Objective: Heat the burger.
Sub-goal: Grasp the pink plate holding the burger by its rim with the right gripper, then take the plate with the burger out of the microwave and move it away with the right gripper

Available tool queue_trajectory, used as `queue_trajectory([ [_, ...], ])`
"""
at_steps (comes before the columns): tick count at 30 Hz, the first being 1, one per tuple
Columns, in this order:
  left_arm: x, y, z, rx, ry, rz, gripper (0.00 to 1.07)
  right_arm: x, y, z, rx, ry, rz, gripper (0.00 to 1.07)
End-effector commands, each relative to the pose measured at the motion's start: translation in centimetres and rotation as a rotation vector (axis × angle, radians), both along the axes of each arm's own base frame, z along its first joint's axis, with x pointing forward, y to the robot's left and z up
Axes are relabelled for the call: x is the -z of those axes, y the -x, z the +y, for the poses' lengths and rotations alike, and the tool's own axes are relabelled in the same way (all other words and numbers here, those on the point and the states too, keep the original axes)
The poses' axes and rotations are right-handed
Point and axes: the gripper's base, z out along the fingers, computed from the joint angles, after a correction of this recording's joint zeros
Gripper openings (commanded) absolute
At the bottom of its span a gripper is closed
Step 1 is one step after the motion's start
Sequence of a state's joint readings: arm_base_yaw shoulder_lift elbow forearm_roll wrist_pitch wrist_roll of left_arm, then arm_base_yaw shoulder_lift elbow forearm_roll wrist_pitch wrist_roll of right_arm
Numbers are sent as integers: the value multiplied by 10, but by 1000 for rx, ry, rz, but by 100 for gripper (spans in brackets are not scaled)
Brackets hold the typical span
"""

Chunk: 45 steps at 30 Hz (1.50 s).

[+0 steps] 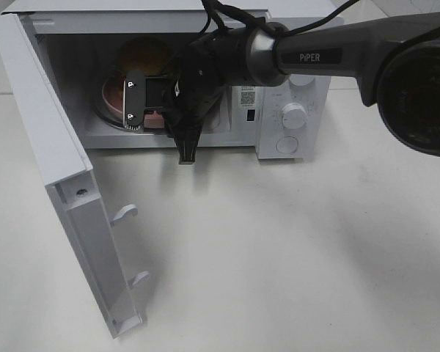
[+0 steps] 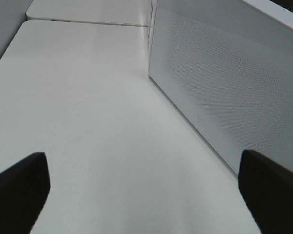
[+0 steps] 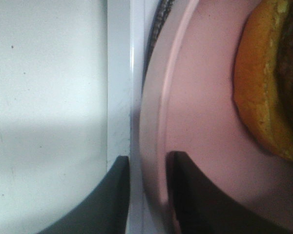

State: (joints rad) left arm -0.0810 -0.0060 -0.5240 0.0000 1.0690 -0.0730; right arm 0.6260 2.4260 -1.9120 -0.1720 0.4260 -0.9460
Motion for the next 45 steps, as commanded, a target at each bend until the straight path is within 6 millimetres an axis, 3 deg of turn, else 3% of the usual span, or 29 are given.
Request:
queue_trajectory([
  [1, 0, 2, 0, -5, 3, -18, 98, -1, -3, 1, -11, -9, -31, 0],
  [7, 0, 2, 0, -5, 3, -18, 98, -14, 10, 13, -37, 6, -13, 0],
  [19, 0, 2, 0, -5, 3, -18, 98, -33, 32, 15, -74, 45, -10, 0],
  [33, 0, 2, 0, -5, 3, -18, 98, -54, 64, -8, -122, -39, -103, 0],
  [45, 0, 2, 0, -5, 3, -18, 98, -54, 91, -28, -157, -45, -123, 0],
])
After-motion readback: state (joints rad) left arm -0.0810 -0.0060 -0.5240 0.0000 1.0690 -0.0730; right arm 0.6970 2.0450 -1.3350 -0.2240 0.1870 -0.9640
